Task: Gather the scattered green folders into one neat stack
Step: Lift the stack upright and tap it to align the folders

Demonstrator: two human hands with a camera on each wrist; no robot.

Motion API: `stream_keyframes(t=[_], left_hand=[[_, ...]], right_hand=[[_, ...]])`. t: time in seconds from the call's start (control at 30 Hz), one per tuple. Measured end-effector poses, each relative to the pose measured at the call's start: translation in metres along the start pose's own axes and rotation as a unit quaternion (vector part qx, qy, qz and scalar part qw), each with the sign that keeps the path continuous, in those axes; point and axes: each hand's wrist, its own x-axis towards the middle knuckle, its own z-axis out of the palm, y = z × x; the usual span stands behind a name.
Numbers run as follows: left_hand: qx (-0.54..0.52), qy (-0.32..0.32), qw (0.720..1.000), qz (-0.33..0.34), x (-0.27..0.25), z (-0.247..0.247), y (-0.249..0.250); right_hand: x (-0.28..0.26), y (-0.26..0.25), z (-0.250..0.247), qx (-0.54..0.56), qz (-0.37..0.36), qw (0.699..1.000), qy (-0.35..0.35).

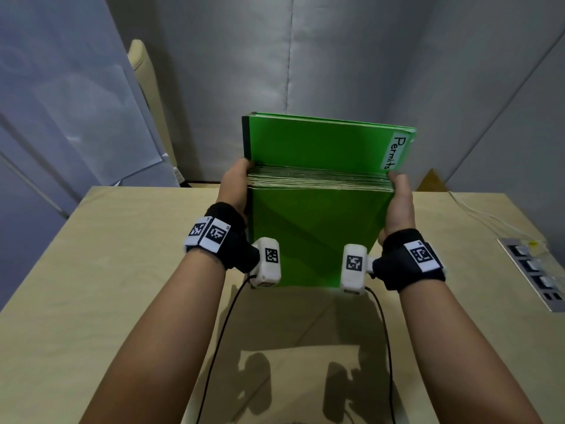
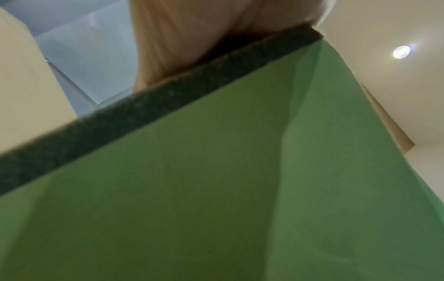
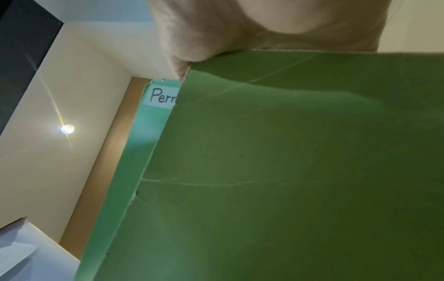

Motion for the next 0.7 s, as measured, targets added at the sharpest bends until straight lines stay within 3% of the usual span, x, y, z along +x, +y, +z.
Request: stream_keyframes(t=[0.17, 0.3, 0.43, 0.57, 0.7], left_hand=[[-0.01, -0.041, 0.999, -0.006, 0.001, -0.003, -0.003], [0.014, -0.019, 1.0, -0.007, 0.0, -0.002, 0.006], [0.011, -0.041, 0.999, -0.003, -0.007, 0.001, 0.007], [-0.038, -0.071, 0.996, 0.044, -0.01, -0.006, 0.005], [-0.008, -0.129, 0.988, 0.091, -0.013, -0.017, -0.004]], right_hand=[[0.005, -0.002, 0.002, -0.005, -0.043, 0.998, 0.046], [0.007, -0.001, 0.002, -0.004, -0.065, 0.997, 0.045], [0.008, -0.004, 0.003, -0.016, -0.096, 0.995, 0.028], [0.01, -0.001, 0.001, -0.026, -0.098, 0.995, 0.018], [0.009, 0.008, 0.0, -0.026, -0.079, 0.996, 0.015]])
